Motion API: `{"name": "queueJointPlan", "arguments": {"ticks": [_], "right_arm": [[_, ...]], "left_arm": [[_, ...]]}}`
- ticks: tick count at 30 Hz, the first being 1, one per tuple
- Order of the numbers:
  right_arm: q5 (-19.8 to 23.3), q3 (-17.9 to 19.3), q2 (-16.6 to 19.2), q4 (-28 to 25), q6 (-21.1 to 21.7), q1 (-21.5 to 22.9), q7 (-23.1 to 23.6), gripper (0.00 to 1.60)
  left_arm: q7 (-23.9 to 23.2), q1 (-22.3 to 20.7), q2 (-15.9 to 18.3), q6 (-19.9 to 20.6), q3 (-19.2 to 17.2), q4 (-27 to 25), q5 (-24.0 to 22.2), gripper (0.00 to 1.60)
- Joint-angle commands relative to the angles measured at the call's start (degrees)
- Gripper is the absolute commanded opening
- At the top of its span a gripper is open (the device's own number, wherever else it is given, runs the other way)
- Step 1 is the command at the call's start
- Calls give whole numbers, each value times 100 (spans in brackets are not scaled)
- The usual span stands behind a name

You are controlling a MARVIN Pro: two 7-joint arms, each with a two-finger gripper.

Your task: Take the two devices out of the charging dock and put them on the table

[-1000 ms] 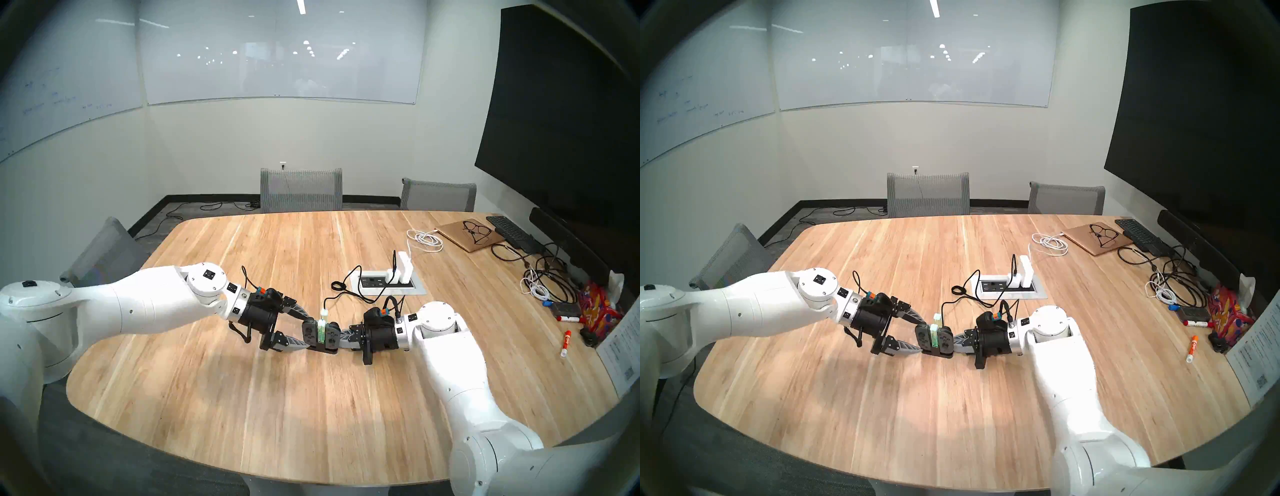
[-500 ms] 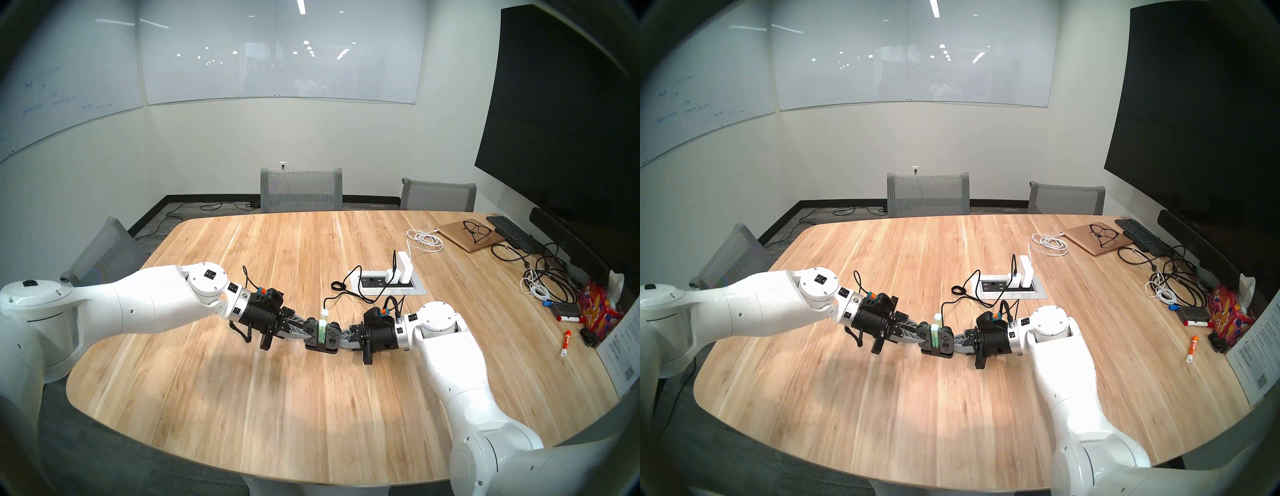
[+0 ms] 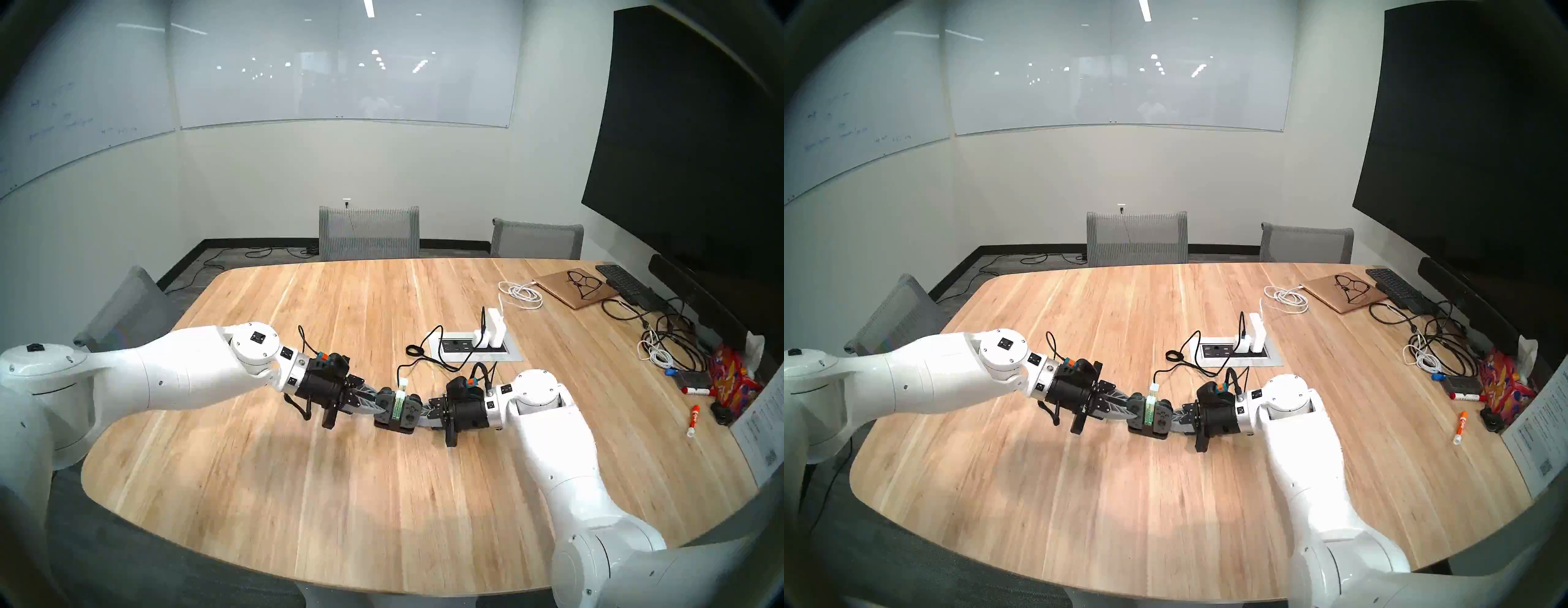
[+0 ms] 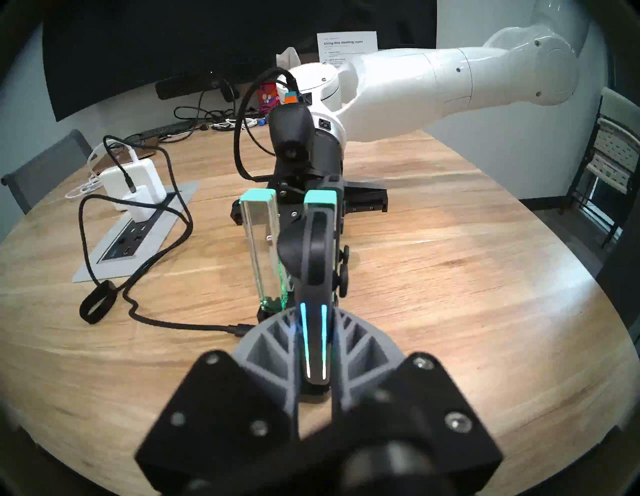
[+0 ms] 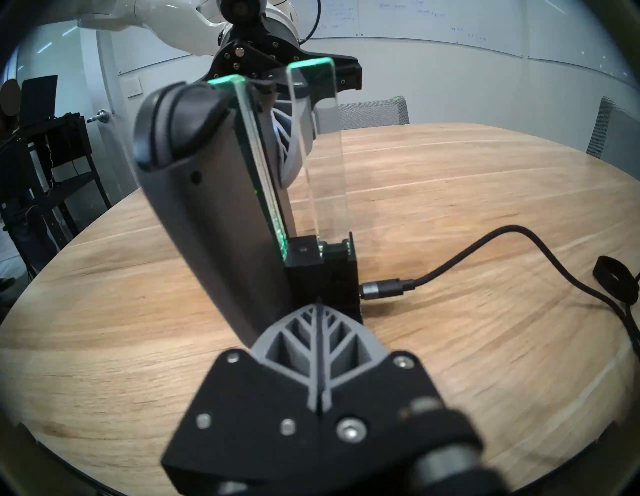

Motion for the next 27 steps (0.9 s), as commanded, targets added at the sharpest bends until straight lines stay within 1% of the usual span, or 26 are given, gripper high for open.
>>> {"name": "queueJointPlan", "arguments": {"ticks": [1, 9, 27], "right_arm": [[81, 7, -7, -57, -10, 54, -3, 0], [87, 1, -4, -57, -9, 54, -3, 0], [92, -3, -1, -57, -8, 54, -3, 0]], "left_arm": [[25, -90, 107, -84, -151, -157, -125, 0], [46, -88, 192, -130, -166, -227, -178, 0], [-28, -89, 133, -193, -176, -95, -248, 0]]}}
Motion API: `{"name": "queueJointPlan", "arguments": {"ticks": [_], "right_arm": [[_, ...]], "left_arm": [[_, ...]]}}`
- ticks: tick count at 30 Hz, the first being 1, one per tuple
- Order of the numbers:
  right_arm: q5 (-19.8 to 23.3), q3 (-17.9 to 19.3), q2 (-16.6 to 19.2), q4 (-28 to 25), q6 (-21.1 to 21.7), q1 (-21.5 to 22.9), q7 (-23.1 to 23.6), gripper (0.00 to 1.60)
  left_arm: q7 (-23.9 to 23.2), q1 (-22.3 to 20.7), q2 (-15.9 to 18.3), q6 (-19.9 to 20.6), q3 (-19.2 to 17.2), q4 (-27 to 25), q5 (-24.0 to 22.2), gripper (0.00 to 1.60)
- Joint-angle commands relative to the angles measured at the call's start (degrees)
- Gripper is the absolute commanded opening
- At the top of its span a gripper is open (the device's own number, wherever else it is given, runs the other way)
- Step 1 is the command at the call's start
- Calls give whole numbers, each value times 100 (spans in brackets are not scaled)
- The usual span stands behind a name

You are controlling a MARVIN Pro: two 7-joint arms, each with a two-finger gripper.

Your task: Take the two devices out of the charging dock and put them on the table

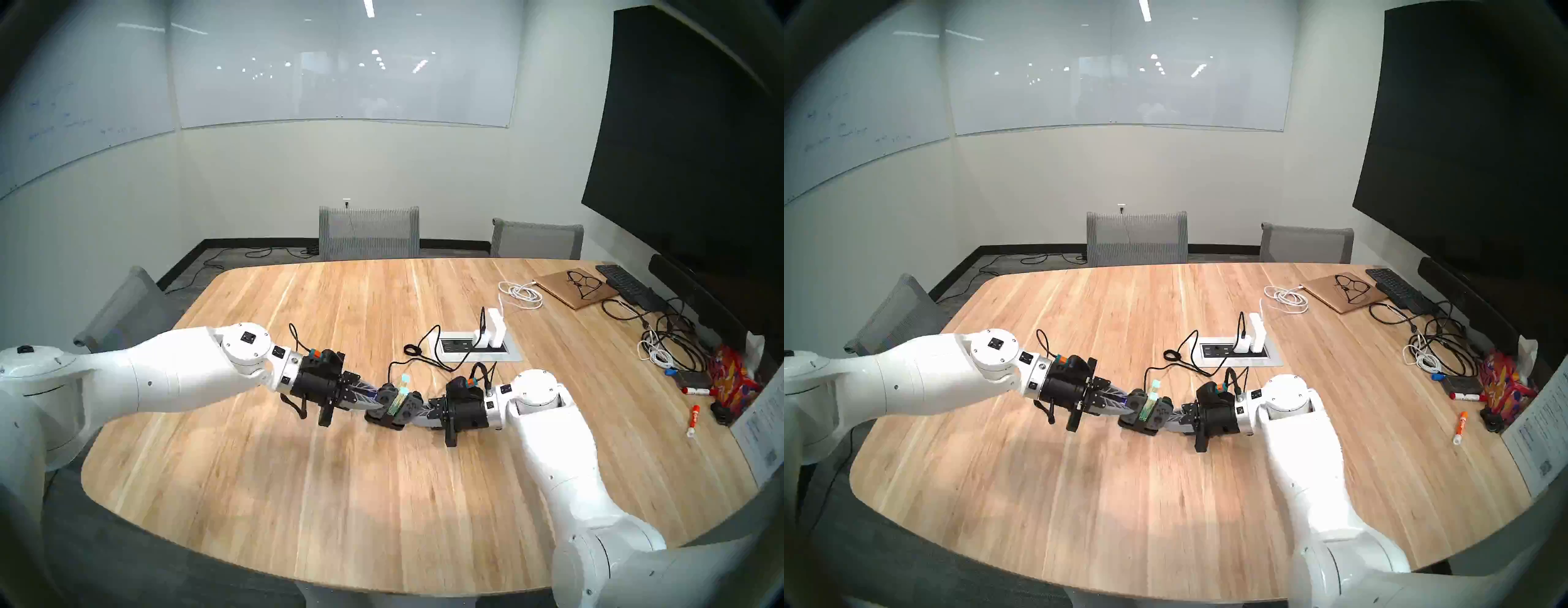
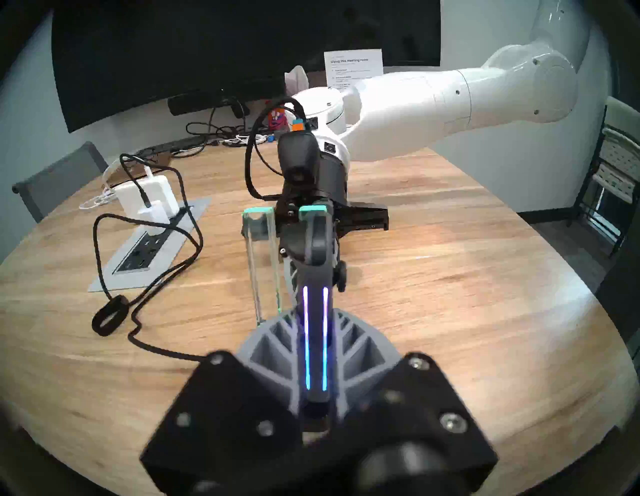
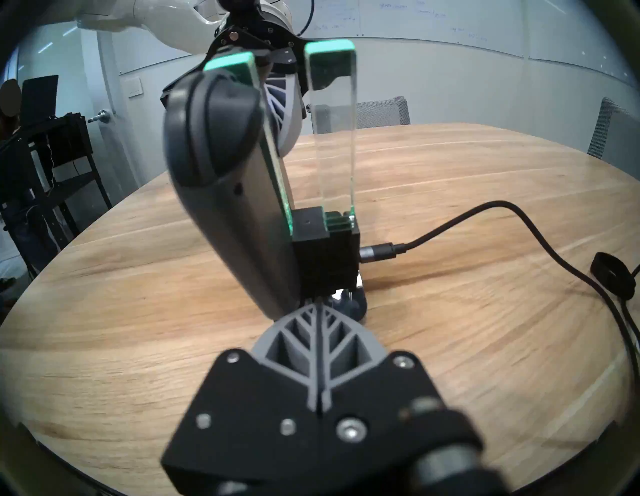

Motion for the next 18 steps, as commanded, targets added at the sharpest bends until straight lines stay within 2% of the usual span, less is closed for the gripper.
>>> {"name": "queueJointPlan", "arguments": {"ticks": [1, 18], "right_arm": [[83, 15, 0, -58, -10, 55, -4, 0], [89, 13, 1, -57, -10, 56, -4, 0]], "left_arm": [[-15, -104, -50, -55, -117, 9, -72, 0], [102, -23, -86, -5, 32, 3, 90, 0]]}}
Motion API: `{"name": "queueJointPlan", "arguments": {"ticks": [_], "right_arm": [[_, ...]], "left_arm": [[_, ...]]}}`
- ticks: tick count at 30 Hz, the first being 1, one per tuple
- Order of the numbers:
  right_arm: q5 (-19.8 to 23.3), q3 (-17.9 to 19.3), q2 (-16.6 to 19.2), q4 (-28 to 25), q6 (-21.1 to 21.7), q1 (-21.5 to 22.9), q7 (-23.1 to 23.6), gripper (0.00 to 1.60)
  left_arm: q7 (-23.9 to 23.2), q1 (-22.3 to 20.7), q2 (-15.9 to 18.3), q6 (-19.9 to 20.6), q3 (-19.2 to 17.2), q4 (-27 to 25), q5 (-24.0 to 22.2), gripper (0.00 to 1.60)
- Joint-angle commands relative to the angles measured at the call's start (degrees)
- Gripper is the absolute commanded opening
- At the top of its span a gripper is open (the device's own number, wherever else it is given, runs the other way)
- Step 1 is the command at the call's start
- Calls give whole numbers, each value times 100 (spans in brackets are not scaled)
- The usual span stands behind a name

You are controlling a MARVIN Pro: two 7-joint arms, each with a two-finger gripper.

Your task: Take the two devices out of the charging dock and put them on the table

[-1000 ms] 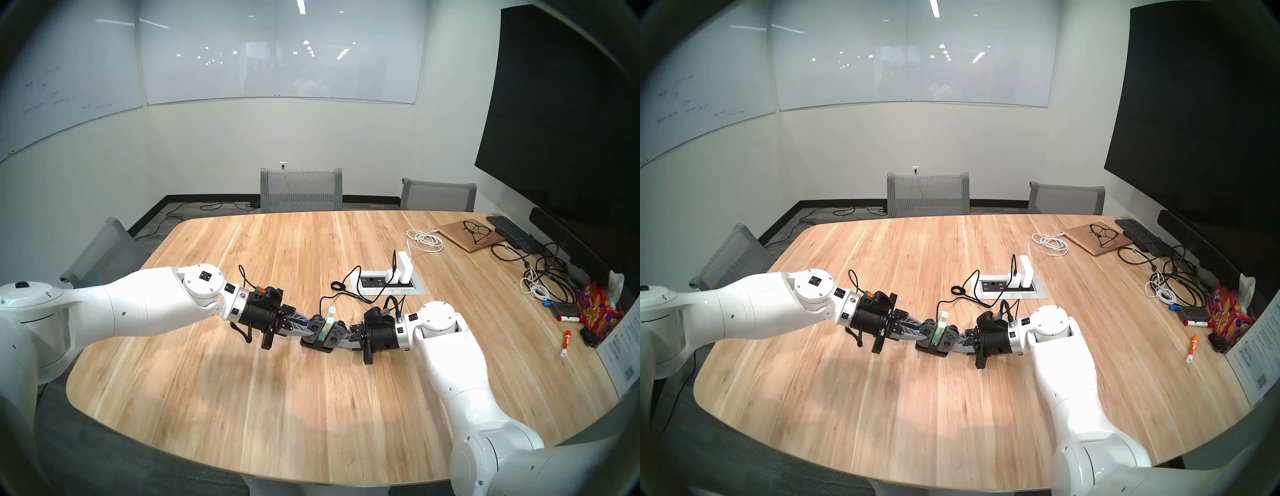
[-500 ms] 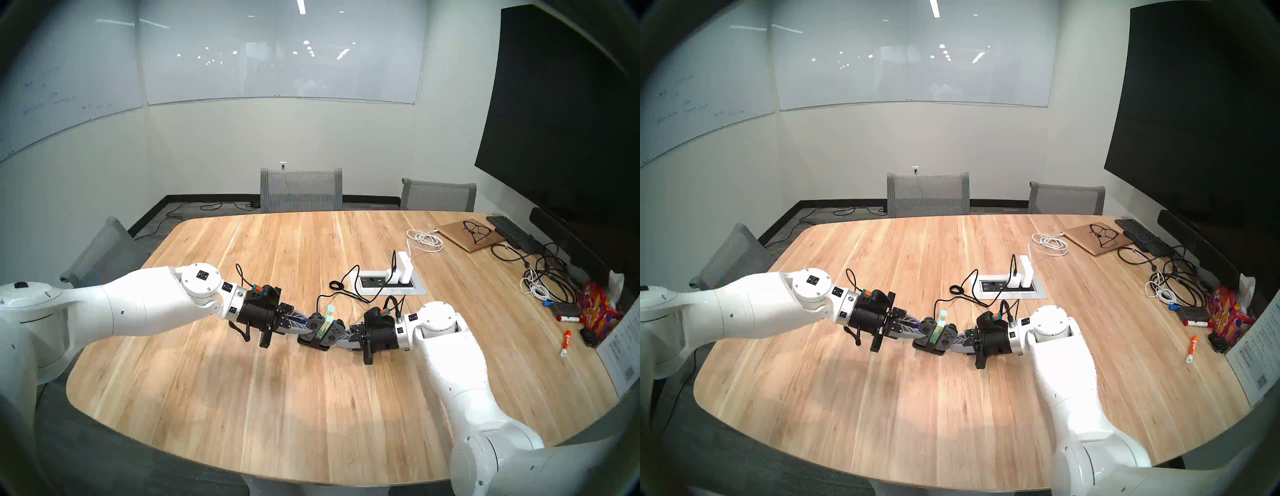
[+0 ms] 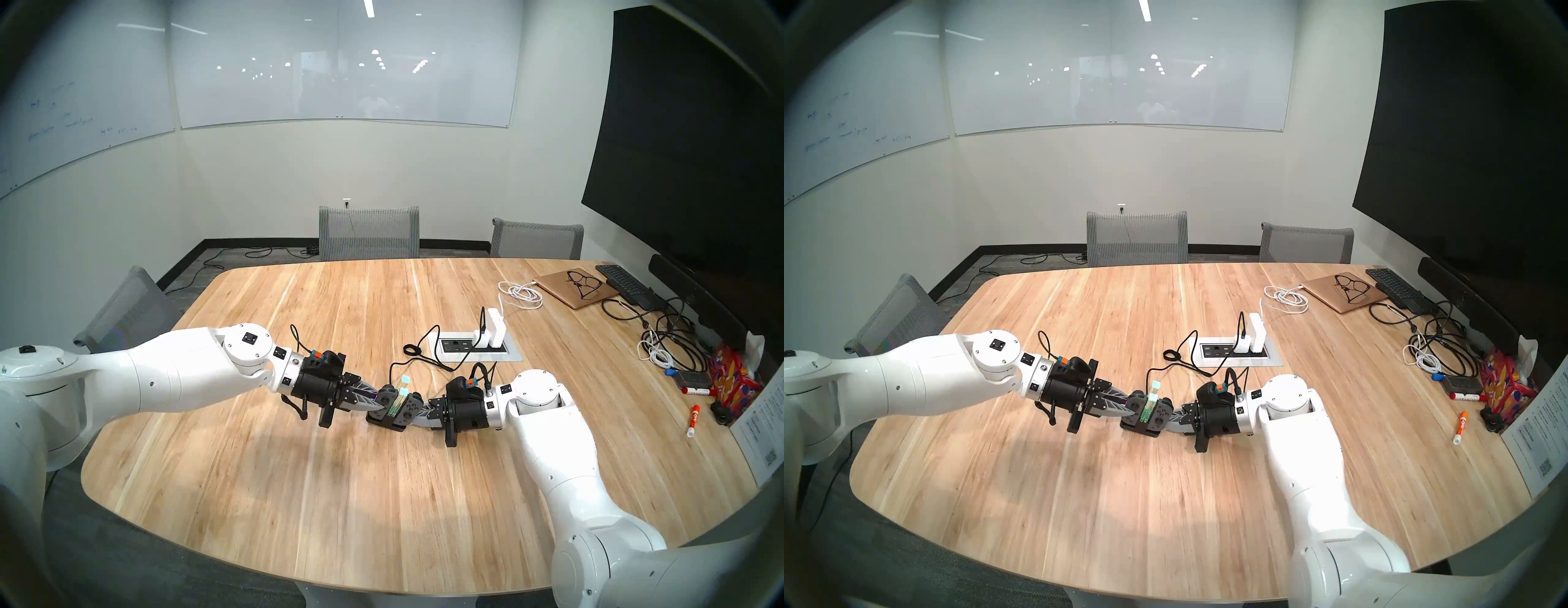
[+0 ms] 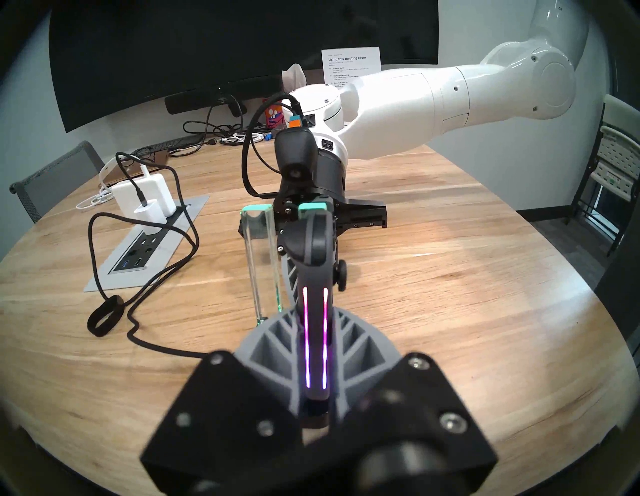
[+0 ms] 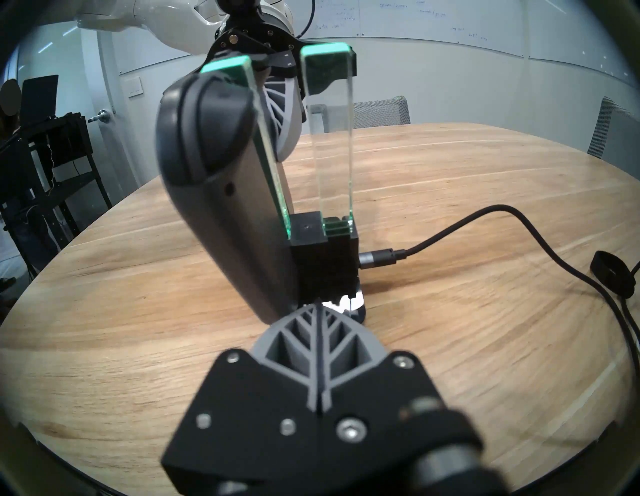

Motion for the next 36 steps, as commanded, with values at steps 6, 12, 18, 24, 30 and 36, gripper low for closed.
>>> {"name": "queueJointPlan", "arguments": {"ticks": [6, 12, 18, 24, 30, 36], "right_arm": [[89, 14, -4, -57, -11, 57, -4, 0], [90, 13, -3, -57, -10, 57, -4, 0], [90, 12, -3, -58, -10, 57, -4, 0], [91, 11, -2, -58, -10, 57, -4, 0], [91, 11, -2, -58, -10, 57, -4, 0], [92, 11, -2, -57, -10, 57, -4, 0]], "left_arm": [[88, -8, -44, 37, 44, 24, 63, 0], [92, 36, -24, 22, 86, 81, 54, 0], [83, 92, -43, 13, 173, 151, 103, 0], [100, 138, -61, -27, 187, 194, 64, 0], [133, 147, -59, -63, 193, 196, 35, 0], [157, 124, -27, -59, 202, 140, 17, 0]]}}
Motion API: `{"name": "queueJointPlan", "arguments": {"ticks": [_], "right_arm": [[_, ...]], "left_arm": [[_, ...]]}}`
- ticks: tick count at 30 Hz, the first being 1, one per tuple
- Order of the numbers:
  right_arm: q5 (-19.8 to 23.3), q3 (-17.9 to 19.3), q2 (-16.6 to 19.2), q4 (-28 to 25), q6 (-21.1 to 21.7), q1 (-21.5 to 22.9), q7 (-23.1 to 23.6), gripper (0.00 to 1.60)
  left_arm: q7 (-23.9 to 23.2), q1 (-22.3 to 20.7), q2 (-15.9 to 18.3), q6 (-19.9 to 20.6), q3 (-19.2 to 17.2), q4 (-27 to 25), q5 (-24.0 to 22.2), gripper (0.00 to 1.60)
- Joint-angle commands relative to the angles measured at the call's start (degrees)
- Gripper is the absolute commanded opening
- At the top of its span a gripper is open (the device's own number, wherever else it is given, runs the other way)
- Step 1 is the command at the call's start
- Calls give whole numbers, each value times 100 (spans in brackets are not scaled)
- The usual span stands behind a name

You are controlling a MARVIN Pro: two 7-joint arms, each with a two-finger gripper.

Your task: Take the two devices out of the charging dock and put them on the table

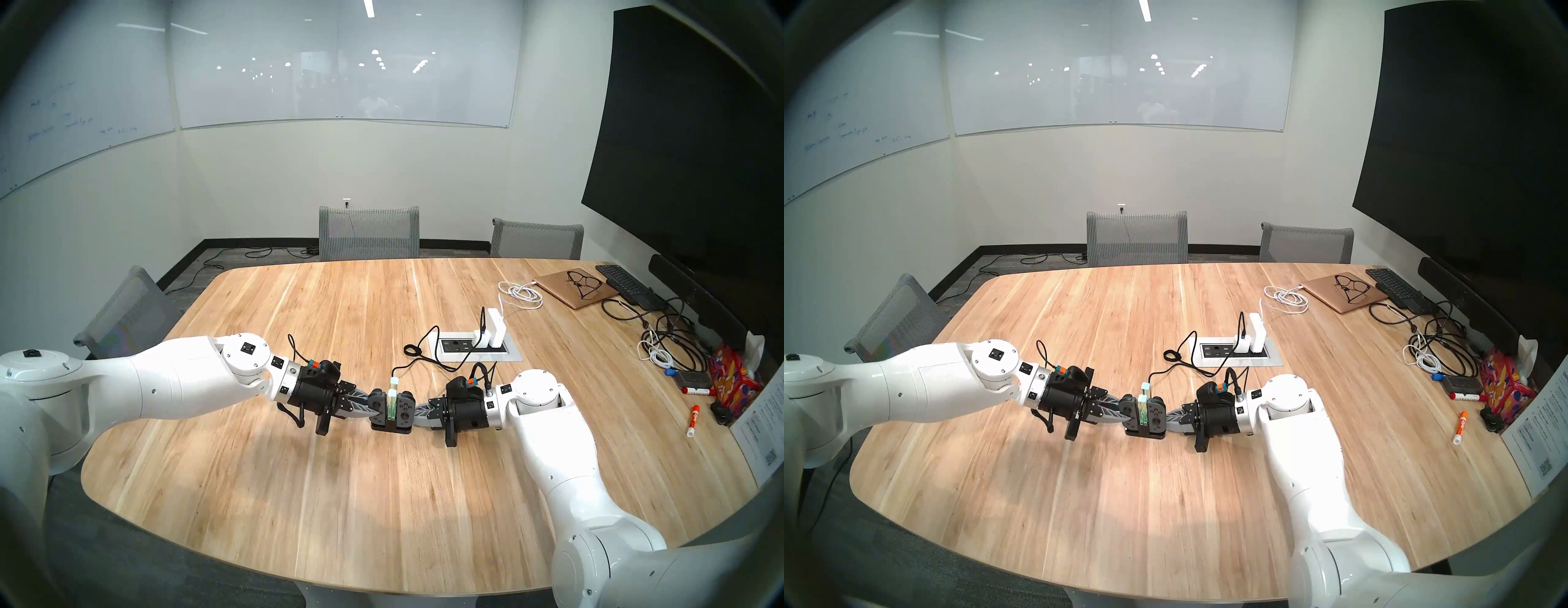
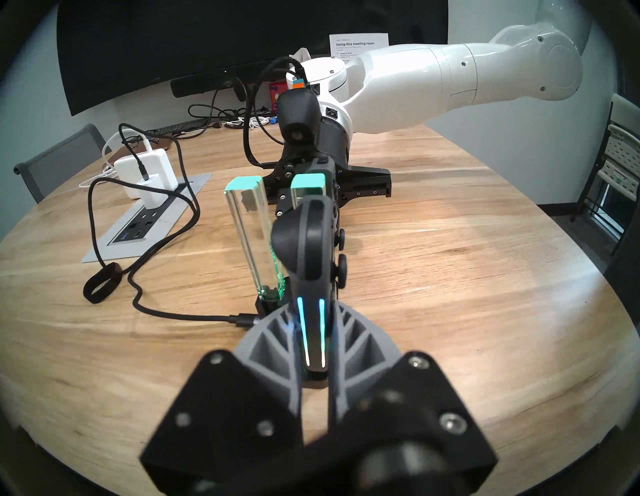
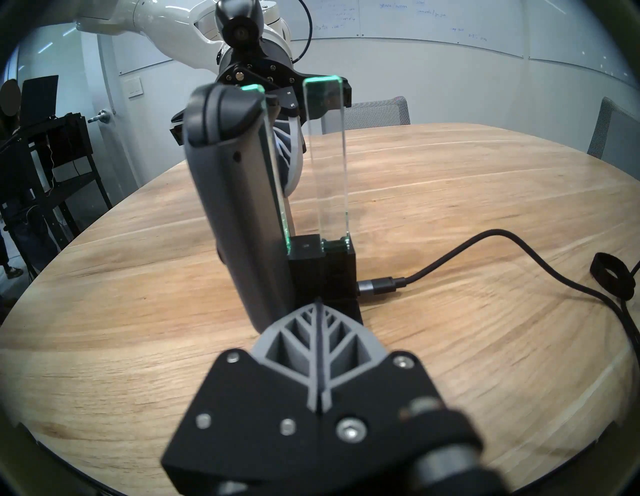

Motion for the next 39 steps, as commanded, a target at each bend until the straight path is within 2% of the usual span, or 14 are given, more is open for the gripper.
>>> {"name": "queueJointPlan", "arguments": {"ticks": [1, 31, 39], "right_arm": [[83, 12, -2, -57, -11, 55, -4, 0], [88, 8, 1, -57, -10, 55, -4, 0], [89, 6, 2, -58, -9, 55, -4, 0]], "left_arm": [[14, 22, 16, 38, 29, -85, 11, 0], [177, -21, 171, 98, 60, -339, 8, 0], [151, -31, 57, 131, 14, -107, -112, 0]]}}
